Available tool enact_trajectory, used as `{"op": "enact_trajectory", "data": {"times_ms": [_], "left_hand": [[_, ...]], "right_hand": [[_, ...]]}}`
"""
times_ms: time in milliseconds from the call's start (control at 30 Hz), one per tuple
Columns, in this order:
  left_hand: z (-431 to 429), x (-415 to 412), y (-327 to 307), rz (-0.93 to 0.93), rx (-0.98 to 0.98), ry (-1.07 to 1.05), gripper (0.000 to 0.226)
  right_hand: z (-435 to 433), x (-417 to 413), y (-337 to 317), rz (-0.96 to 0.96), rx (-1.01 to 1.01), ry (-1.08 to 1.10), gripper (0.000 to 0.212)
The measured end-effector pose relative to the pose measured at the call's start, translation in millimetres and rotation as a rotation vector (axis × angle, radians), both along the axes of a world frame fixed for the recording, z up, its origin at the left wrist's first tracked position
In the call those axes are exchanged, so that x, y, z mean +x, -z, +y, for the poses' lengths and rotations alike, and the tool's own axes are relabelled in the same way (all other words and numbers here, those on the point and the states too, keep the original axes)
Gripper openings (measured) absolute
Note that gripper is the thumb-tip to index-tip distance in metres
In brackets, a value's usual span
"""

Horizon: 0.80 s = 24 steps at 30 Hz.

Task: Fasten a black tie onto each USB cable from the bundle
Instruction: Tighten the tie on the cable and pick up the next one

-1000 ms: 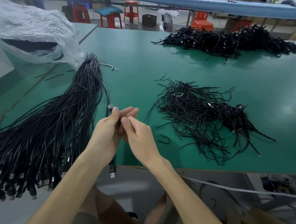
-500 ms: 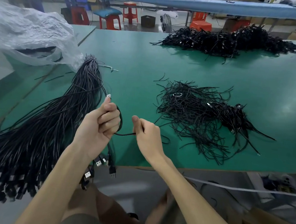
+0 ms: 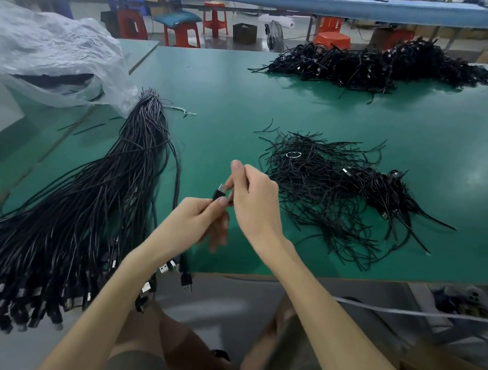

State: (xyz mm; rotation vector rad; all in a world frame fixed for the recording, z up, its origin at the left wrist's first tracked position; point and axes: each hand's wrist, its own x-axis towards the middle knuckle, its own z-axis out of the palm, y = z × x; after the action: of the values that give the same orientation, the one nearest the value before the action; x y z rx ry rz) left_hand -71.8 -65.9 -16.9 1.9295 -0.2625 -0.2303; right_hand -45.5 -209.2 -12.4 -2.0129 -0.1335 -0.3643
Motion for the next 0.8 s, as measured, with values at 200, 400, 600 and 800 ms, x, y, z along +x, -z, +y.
{"op": "enact_trajectory", "data": {"times_ms": [200, 400, 600, 800], "left_hand": [[-10, -2, 15, -0.092, -0.084, -0.195, 0.034], [-27, -2, 16, 0.306, -0.753, -0.497, 0.041], [-27, 1, 12, 0.446, -1.03, -0.509, 0.032], [-26, 5, 10, 0.46, -1.118, -0.443, 0.036]], "right_hand": [[3, -12, 6, 0.146, 0.366, -0.013, 0.03], [23, -32, 22, 0.1, 0.436, -0.077, 0.014], [21, -38, 30, 0.036, 0.437, -0.1, 0.022], [21, -37, 30, 0.002, 0.484, -0.042, 0.026]]}}
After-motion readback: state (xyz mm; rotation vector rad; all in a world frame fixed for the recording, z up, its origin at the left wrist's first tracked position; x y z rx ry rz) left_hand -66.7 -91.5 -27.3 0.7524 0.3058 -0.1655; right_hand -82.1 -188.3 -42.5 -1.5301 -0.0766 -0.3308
